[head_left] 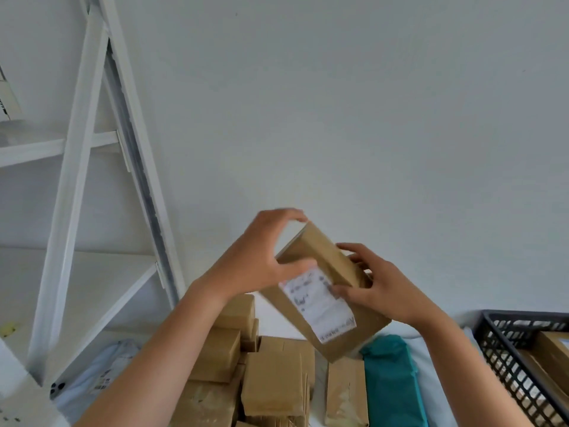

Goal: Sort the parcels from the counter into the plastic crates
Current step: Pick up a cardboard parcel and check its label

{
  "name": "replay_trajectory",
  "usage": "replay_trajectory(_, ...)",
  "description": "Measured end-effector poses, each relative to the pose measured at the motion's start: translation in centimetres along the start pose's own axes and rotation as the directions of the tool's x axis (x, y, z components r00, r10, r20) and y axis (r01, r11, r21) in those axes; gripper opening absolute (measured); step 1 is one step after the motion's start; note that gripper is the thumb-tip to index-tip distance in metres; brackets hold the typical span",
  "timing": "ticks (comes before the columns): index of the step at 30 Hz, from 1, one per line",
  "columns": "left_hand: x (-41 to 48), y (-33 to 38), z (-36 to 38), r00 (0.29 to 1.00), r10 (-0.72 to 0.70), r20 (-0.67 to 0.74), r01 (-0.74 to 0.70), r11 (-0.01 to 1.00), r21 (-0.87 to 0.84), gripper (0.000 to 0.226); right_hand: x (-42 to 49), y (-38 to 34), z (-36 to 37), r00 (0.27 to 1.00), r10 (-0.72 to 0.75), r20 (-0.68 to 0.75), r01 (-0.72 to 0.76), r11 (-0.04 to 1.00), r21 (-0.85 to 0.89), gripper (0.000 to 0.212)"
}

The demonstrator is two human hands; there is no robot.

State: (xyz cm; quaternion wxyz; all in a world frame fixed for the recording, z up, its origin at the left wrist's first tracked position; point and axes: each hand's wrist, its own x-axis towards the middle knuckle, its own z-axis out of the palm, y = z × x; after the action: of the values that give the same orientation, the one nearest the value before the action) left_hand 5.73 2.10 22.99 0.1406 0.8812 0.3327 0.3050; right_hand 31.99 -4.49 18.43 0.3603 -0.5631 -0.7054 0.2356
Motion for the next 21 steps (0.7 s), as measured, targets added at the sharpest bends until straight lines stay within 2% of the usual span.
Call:
replay_trajectory(2,-0.9,-0.8,1.4,0.948,-0.151,-0.28,0.081,0.966,-0.245,0.063,-0.4,1.2,0.9,0.978,0.115,-0.177,-0.06,0.955,0.289,0.059)
replay_trajectory(3,-1.4,-1.2,2.4,0.92,-0.247,-0.305,0.129,0.924,-0.36,0.066,-0.6,1.6,1.6,0.958,0.185,-0.217,-0.073,0.895,0.441,0.057)
replay_trajectory(4,-2.0,-1.5,3.6,0.914,-0.322,-0.247,0.19,0.878,-0.439,0.074,-0.7,1.9,2.3,0.941,0.255,-0.225,-0.084,0.815,0.573,0.055)
replay_trajectory(6,-3.2,-2.3,6.2,0.934,-0.356,-0.018,0.295,0.799,-0.524,0.088,-1.0,2.2,3.5,0.92,0.345,-0.185,-0.103,0.669,0.736,0.046)
replay_trajectory(8,-4.0,-2.8,8.6,0.929,-0.341,0.146,0.356,0.708,-0.61,0.087,-1.1,2.3,4.2,0.918,0.365,-0.158,-0.12,0.632,0.766,0.041)
replay_trajectory(11,-4.4,-3.1,10.4,0.908,-0.401,0.12,0.363,0.614,-0.701,0.075,-0.8,2.7,4.7,0.916,0.375,-0.141,-0.153,0.653,0.742,0.049)
replay_trajectory(14,-4.3,-3.1,10.4,0.881,-0.47,0.052,0.358,0.592,-0.723,0.061,-0.9,3.0,4.6,0.942,0.328,-0.069,-0.19,0.692,0.696,0.064)
replay_trajectory(16,-4.3,-3.5,9.9,0.87,-0.492,0.039,0.354,0.568,-0.743,0.059,-1.2,3.1,4.3,0.961,0.277,0.001,-0.214,0.742,0.636,0.065)
replay_trajectory(19,-4.7,-3.8,8.5,0.903,-0.416,0.111,0.349,0.555,-0.755,0.072,-1.9,3.0,3.8,0.976,0.218,0.003,-0.174,0.774,0.608,0.065)
replay_trajectory(21,-5.0,-3.4,7.3,0.931,-0.345,0.118,0.32,0.619,-0.717,0.081,-2.3,2.3,3.3,0.985,0.167,-0.041,-0.112,0.807,0.579,0.07)
